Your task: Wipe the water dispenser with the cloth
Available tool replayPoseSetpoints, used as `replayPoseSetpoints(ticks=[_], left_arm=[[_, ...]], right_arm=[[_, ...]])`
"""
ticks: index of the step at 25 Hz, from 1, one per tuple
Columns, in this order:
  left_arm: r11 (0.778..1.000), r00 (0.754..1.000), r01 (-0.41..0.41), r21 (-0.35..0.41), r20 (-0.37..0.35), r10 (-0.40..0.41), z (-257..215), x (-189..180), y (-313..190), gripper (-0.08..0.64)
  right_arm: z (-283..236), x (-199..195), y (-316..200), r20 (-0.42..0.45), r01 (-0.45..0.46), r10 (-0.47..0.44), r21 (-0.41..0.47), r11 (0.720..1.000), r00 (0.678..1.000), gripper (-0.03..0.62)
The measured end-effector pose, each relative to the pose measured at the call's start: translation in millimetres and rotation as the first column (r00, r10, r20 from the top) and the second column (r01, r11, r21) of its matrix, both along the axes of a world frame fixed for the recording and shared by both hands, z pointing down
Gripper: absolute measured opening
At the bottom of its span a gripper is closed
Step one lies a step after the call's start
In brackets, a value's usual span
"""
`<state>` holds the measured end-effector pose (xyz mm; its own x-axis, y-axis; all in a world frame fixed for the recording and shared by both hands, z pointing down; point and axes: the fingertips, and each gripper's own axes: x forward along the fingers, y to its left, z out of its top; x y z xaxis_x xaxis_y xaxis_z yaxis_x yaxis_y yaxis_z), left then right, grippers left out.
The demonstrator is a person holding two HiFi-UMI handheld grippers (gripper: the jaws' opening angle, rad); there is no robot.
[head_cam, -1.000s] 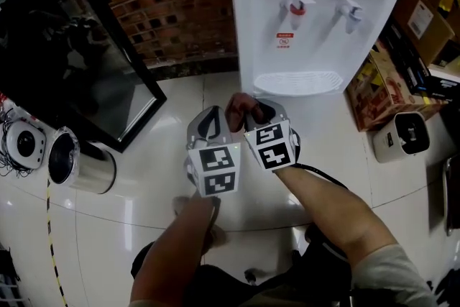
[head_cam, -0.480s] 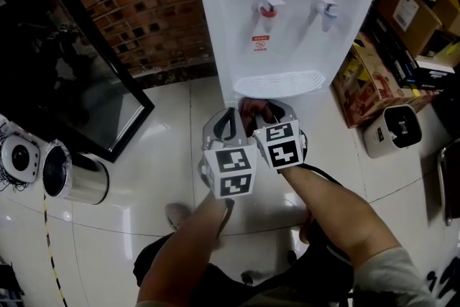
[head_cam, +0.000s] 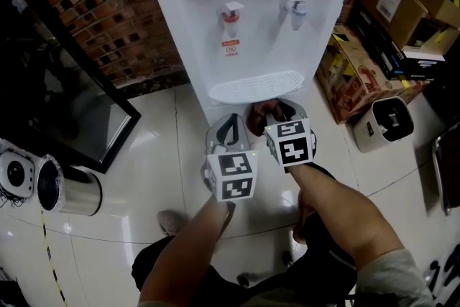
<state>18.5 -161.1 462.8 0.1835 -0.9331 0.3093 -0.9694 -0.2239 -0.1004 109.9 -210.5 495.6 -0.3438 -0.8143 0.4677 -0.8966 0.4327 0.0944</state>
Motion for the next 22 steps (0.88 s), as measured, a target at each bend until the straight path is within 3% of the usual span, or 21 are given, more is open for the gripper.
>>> replayPoseSetpoints(ticks=[9, 22], left_arm=[[0.998, 0.996, -0.063, -0.018, -0.063, 0.062, 8, 56, -10, 0.0], [0.99, 0.984, -0.134, -0.041, -0.122, 0.128, 20, 112, -25, 0.0]], right_arm=[[-4, 75, -15, 0.026, -0.148, 0.148, -0.013, 0.989, 0.989, 0.089], [0, 127, -26, 0.02, -0.228, 0.228, -0.027, 0.973, 0.973, 0.087]])
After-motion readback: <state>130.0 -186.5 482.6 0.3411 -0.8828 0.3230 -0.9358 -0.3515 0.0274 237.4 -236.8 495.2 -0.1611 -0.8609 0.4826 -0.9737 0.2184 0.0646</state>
